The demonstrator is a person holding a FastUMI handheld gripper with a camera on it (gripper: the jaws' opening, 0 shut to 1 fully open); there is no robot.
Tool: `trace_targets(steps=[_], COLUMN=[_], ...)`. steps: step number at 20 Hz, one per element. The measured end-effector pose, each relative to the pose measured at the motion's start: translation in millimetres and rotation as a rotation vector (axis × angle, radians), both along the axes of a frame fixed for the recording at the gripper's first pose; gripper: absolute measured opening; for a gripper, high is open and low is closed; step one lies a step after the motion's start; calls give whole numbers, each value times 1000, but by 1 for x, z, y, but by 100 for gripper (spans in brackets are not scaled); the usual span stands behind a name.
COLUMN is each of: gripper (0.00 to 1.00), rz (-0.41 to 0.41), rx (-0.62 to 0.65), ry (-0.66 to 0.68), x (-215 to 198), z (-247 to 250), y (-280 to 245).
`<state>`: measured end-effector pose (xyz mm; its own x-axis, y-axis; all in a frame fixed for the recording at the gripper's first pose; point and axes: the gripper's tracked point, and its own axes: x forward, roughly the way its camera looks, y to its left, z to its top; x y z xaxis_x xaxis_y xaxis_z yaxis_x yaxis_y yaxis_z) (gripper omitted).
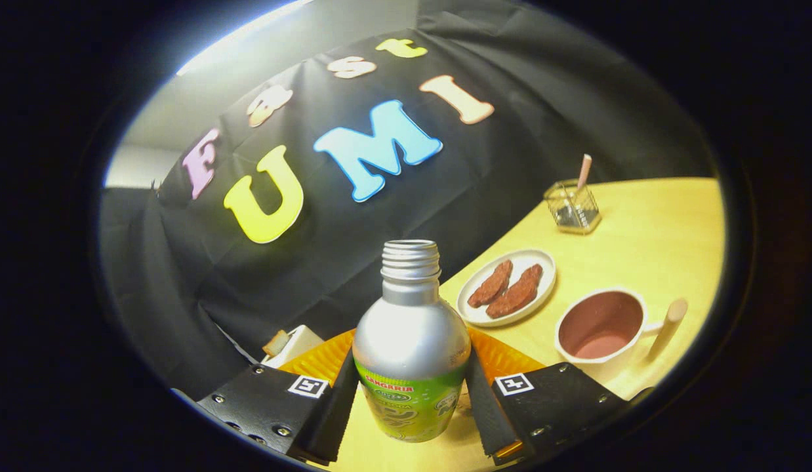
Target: Take the bottle from table, then pour the juice into the cup, finally place the bottle on the coaster
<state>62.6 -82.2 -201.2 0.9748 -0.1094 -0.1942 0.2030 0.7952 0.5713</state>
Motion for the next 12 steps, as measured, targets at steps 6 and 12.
trace_targets(steps=[6,12], gripper=[78,78], rz=[54,64], rx=[-263,-525], ry=[34,-52], x=[10,9], z=[6,21], y=[20,38])
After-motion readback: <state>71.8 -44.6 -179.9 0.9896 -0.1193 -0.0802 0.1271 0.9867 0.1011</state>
